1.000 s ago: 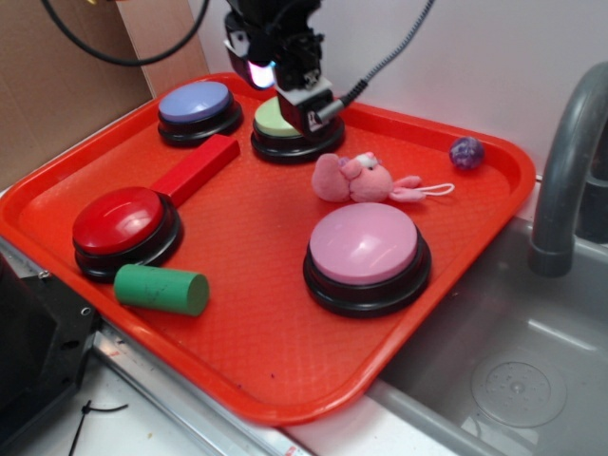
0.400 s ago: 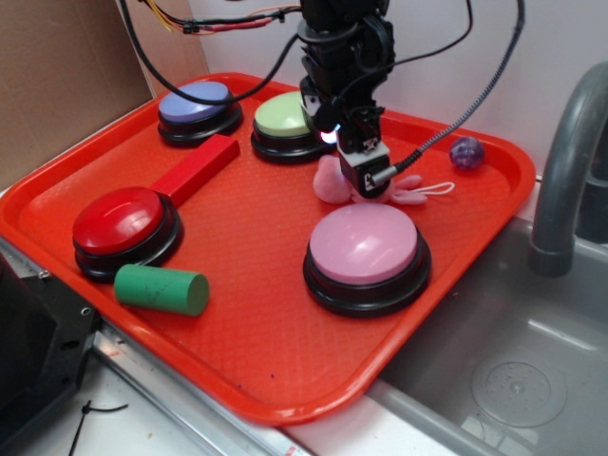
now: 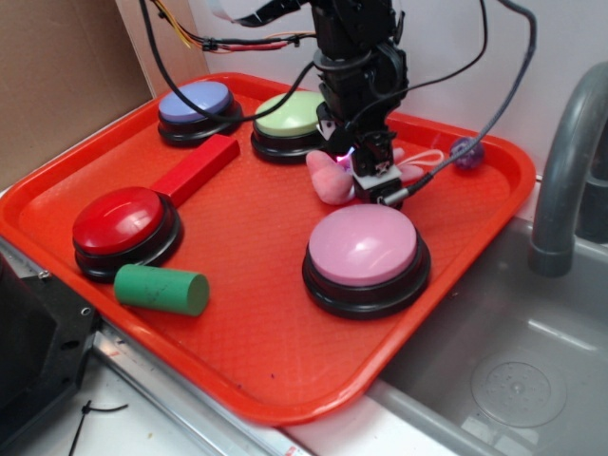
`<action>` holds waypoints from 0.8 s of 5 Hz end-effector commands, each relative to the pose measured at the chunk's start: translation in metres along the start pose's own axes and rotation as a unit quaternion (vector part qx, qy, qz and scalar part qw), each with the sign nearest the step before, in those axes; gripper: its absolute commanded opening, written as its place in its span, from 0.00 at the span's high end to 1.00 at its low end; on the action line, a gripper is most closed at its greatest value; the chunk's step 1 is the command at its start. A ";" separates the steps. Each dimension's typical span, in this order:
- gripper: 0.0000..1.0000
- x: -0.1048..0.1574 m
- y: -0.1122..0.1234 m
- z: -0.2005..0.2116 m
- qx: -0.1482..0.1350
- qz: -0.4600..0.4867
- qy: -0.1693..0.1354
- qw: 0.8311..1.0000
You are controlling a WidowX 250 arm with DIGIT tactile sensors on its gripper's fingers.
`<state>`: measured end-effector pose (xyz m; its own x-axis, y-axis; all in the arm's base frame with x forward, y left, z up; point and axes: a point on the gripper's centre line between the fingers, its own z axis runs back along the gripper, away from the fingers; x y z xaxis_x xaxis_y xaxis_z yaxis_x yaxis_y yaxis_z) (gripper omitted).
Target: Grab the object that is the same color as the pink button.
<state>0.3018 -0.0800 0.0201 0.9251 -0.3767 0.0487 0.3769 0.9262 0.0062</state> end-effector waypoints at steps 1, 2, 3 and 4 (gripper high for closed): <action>1.00 0.008 0.003 0.001 -0.002 -0.008 -0.017 1.000; 1.00 0.001 0.008 0.021 0.011 0.031 0.004 0.999; 1.00 -0.012 0.018 0.062 0.013 0.061 0.004 0.998; 1.00 -0.039 0.034 0.111 0.017 0.100 0.026 0.995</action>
<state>0.2637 -0.0265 0.1073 0.9824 -0.1698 -0.0781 0.1726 0.9845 0.0310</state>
